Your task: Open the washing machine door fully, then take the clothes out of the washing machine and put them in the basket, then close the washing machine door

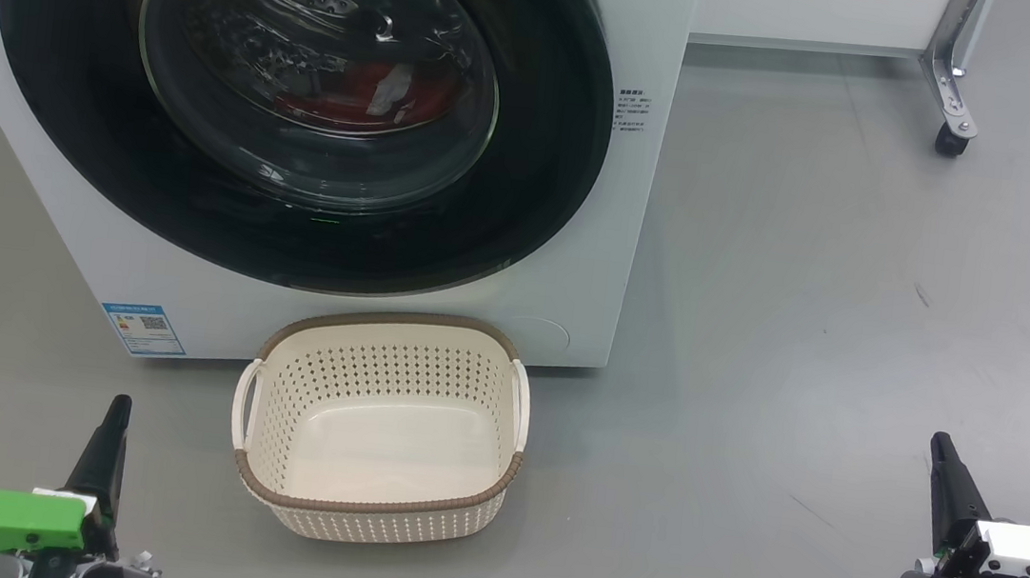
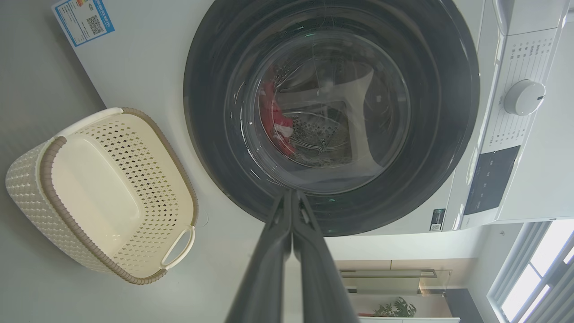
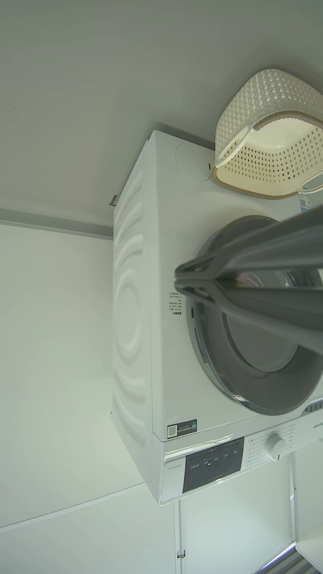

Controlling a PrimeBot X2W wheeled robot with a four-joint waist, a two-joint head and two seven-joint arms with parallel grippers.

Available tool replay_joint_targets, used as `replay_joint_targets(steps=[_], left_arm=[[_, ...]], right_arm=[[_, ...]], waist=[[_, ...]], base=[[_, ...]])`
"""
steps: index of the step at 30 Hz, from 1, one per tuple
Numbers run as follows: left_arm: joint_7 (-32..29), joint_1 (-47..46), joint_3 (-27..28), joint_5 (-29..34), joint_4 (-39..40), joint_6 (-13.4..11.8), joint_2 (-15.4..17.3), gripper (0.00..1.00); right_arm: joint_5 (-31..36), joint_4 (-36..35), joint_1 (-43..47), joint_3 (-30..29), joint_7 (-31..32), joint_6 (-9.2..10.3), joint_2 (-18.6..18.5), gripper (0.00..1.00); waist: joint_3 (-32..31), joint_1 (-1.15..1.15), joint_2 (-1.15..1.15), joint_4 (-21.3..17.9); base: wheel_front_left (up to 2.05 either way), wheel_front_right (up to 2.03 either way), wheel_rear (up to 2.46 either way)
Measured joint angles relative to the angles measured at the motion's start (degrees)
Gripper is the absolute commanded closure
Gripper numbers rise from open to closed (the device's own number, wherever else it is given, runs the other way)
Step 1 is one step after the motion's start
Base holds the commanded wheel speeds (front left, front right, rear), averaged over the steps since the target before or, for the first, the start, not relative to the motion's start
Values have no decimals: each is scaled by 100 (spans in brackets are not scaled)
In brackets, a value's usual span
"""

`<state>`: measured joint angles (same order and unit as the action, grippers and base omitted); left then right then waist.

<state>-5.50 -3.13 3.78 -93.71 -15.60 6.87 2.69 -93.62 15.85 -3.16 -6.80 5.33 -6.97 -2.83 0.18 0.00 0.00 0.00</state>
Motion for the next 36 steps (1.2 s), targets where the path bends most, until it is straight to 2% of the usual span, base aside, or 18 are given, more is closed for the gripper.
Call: replay_joint_targets(steps=[7, 8, 9, 10, 14, 36], left_arm=[[0, -1, 1, 0, 0, 0, 0, 100], [0, -1, 1, 0, 0, 0, 0, 0], [2, 8, -3, -2, -29, -2, -4, 100], [2, 35, -10, -8, -81, -4, -20, 0], [3, 234, -36, -8, -260, -10, -119, 0], [230, 226, -163, 59, 0, -10, -123, 0]], right_arm=[[0, 0, 0, -1, 0, 0, 1, 100], [1, 0, 0, -2, 0, 0, 1, 0], [-3, 25, 12, -1, -1, 2, 7, 100], [-3, 74, 40, 1, -1, 4, 30, 0], [-3, 263, 263, 11, -2, 5, 144, 0], [314, 42, 252, 141, -152, 5, 93, 0]], waist=[[0, 0, 0, 0], [0, 0, 0, 0], [0, 0, 0, 0], [0, 0, 0, 0], [1, 0, 0, 0], [16, 0, 0, -2]], base=[[0, 0, 0], [0, 0, 0], [0, 0, 0], [0, 0, 0], [0, 0, 0], [0, 0, 0]])
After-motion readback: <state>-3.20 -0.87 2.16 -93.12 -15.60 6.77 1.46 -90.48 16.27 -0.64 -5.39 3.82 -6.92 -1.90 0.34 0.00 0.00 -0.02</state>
